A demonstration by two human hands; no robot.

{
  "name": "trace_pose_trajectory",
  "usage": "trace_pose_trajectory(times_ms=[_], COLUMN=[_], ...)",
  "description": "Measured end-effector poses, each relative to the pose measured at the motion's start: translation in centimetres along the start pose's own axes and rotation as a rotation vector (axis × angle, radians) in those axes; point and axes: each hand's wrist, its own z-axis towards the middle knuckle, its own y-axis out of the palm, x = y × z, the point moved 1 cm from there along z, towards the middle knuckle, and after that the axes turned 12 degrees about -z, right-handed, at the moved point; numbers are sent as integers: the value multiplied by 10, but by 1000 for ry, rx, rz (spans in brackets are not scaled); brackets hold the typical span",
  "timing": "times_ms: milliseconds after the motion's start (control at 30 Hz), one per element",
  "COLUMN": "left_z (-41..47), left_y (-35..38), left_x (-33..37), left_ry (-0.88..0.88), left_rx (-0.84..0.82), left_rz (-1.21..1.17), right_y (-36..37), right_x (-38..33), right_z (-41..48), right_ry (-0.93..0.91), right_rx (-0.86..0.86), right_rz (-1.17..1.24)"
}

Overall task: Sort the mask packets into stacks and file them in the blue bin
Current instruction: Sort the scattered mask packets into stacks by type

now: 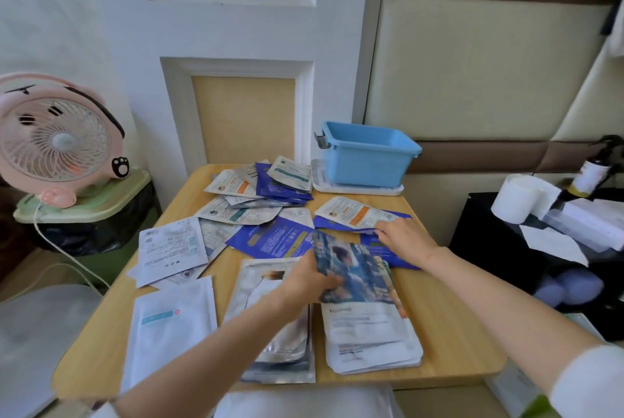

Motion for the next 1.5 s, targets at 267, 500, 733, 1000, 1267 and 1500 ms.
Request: trace_pose_trajectory(times_ms=[267, 500, 733, 1000, 1267, 1500], left_z=[-4, -9, -11, -8, 14, 8], left_y=[15, 23, 33, 13, -27, -25], left_x=[-8, -18, -35, 23, 64, 47], left_ry=[173, 223, 249, 268, 434, 146], left_rx=[94, -201, -243, -79, 120, 1], left_rz=[609, 1012, 1101, 4, -580, -301], right_y=[-13, -10, 9, -65, -70, -78], right_x=[15, 6, 1, 2, -32, -14], right_z=[-1, 7, 12, -5, -43, -16], right_ry=[46, 134, 155, 272, 32, 267], right_rx=[-88, -155, -190, 84, -265, -33], right_rz=[73, 235, 84, 1853, 1743, 1573])
